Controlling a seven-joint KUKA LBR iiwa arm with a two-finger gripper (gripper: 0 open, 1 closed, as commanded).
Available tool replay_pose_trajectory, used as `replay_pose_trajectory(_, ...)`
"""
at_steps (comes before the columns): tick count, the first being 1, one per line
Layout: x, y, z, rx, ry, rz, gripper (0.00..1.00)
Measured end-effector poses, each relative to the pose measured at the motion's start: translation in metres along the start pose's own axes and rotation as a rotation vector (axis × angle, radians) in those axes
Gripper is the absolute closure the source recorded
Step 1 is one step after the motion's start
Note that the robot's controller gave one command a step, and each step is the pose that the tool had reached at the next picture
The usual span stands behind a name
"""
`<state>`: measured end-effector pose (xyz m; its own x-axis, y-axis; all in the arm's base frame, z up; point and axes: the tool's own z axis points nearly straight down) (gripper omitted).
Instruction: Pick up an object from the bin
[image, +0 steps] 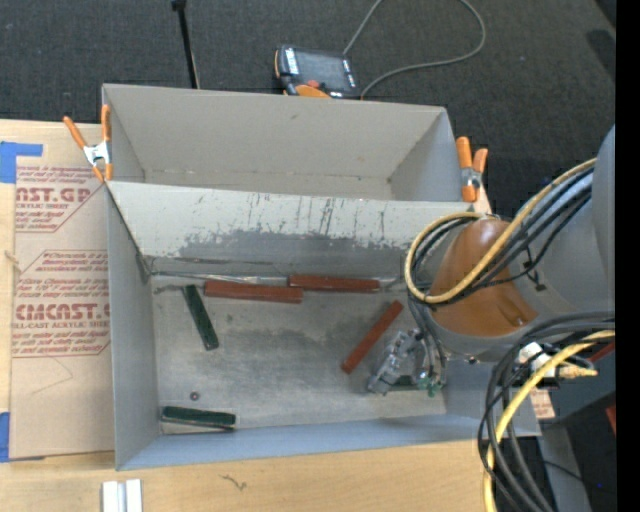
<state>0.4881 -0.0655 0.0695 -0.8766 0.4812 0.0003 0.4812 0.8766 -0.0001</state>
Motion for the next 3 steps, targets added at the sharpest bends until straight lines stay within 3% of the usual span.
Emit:
replay_pose_trajectory(1, 0.000, 0.000, 0.000, 0.000, 0.000, 0.000, 0.00)
replay_pose_trajectory(2, -0.031, -0.020, 0.000, 0.000, -0.002, 0.110, 0.00)
replay_pose_trajectory(3, -0.030, -0.019, -0.001, 0.000, -0.001, 0.109, 1.00)
